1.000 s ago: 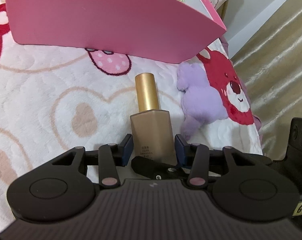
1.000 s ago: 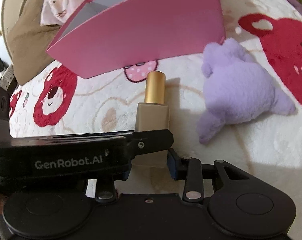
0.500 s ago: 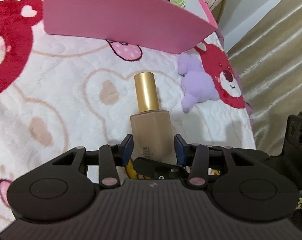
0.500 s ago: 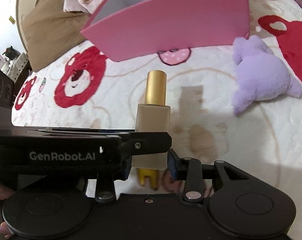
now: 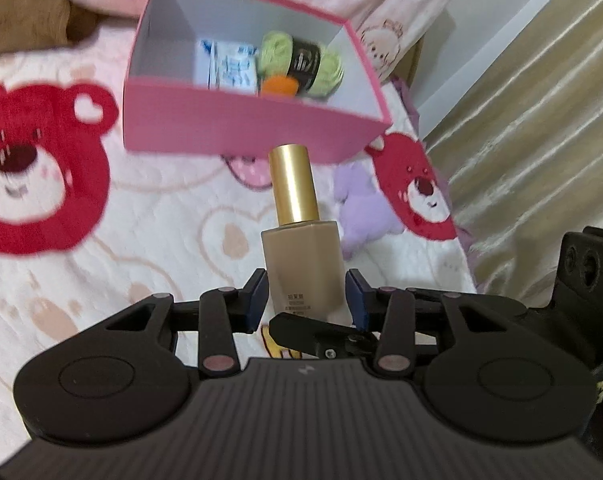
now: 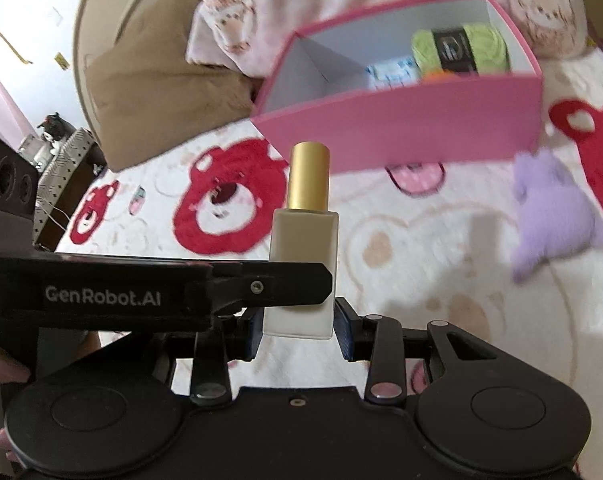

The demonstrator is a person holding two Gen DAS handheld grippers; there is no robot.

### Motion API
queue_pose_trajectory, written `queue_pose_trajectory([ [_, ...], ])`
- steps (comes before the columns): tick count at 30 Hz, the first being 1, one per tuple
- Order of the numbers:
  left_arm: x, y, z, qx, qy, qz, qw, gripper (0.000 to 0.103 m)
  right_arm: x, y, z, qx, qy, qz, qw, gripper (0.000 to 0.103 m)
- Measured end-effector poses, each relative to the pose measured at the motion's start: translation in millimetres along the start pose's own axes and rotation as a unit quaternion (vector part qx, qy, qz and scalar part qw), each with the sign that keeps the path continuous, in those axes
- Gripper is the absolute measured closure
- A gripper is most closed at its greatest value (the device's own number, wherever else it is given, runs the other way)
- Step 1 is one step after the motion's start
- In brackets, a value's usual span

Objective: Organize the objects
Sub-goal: 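Lift the foundation bottle with the left tool over the pink box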

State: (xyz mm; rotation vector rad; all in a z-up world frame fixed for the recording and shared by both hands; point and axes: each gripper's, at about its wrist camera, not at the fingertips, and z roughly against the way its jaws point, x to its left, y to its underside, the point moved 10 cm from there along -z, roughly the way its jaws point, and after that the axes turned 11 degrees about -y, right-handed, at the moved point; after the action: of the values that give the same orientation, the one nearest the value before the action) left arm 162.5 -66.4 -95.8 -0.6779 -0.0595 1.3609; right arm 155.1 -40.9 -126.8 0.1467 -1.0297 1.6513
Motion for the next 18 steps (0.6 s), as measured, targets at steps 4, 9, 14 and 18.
queue_pose_trajectory([
  [4,0.3,-30.9,20.3,-0.01,-0.016,-0.018,0.9997,0.063,17.1,-30.4,4.3,-0.013,-0.009,0.014,1.0,0.061],
  [9,7.3,-77.7,29.9,-0.001,-0.031,-0.013,0.9994,0.063,31.7,-80.3,5.1,-0.033,0.0,0.044,0.998,0.062],
  [14,16.5,-127.2,17.2,0.009,-0.055,-0.008,0.9984,0.063,22.7,-127.0,-11.6,-0.044,0.002,0.032,0.999,0.062],
  [18,25.9,-165.3,-14.8,0.014,-0.071,-0.006,0.9973,0.063,-3.7,-163.6,-35.4,-0.053,0.007,0.002,0.999,0.062],
])
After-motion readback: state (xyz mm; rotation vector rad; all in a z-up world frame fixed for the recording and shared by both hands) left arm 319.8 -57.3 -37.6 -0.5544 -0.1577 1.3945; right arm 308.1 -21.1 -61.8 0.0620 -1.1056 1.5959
